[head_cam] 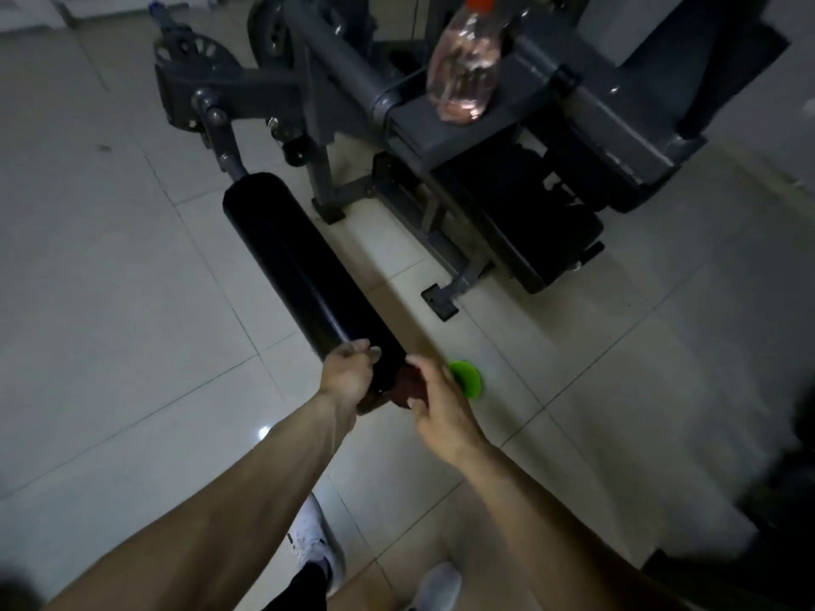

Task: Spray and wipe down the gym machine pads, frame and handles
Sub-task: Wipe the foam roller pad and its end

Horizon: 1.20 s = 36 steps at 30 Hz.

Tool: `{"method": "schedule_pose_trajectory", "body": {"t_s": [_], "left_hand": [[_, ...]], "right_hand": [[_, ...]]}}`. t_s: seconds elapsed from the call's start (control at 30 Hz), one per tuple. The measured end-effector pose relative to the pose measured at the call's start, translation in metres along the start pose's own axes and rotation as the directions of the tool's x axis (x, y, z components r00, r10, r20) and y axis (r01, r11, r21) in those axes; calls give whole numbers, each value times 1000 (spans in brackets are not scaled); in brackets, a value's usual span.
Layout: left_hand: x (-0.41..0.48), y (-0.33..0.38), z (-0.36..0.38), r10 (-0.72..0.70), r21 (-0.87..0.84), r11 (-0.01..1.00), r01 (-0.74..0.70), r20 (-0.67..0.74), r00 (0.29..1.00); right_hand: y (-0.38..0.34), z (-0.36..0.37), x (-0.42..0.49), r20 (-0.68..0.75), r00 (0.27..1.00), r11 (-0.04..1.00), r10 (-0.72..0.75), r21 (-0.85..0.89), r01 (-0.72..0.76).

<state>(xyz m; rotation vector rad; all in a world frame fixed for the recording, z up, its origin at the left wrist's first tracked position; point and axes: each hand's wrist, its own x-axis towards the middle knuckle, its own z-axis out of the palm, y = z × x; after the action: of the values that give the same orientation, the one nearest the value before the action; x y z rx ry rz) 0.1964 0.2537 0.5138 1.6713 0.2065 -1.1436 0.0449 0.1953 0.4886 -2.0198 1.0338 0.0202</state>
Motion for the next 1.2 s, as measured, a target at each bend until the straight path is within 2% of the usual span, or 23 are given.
{"method": "schedule_pose_trajectory", "body": {"t_s": [0.1,0.17,0.3,0.37,0.43,0.53,0.6,0.67,0.73,0.8,0.87,0.93,1.0,1.1,1.2], "left_hand": [[-46,-4,46,128,78,986,-149,225,966],[-72,-11,73,154,97,978,-186,269,951],[-106,-32,122,100,-41,995,-91,314,944],[-103,-42,143,109,-68,993,-94,282,953],[-94,-53,160,157,-64,987,-146,218,963],[-72,-71,178,251,76,963,-258,91,964],[-48,-83,190,355,208,909,-362,71,932],[-23,-97,198,494,368,769,-523,178,851],[6,-109,206,540,504,578,-642,354,764],[36,-119,214,530,533,529,-660,400,748],[62,-125,219,565,505,603,-617,274,778],[102,-132,236,489,342,783,-519,175,854],[145,-138,251,348,175,897,-407,290,892],[211,-157,263,269,135,905,-403,551,790],[279,-183,269,224,127,893,-432,708,670]], "right_hand": [[0,-63,-30,-62,990,954,125,280,-103],[11,-94,-43,-130,973,908,190,399,-124],[39,-133,-66,-167,919,695,357,704,-142],[56,-132,-64,-106,880,558,463,806,-196],[71,-122,-55,42,847,329,529,910,-251],[88,-109,-33,230,831,-79,507,972,-221],[104,-101,-15,281,851,-192,444,957,-216],[126,-95,4,311,862,-187,400,948,-256],[155,-90,31,292,867,-146,403,956,-254],[186,-85,58,276,846,-122,456,961,-248],[211,-83,81,252,806,-72,536,965,-253],[247,-78,110,301,771,12,562,928,-371],[277,-70,136,396,774,118,494,851,-512],[322,-54,173,514,792,233,330,769,-596],[373,-36,211,609,788,314,93,733,-604]]}}
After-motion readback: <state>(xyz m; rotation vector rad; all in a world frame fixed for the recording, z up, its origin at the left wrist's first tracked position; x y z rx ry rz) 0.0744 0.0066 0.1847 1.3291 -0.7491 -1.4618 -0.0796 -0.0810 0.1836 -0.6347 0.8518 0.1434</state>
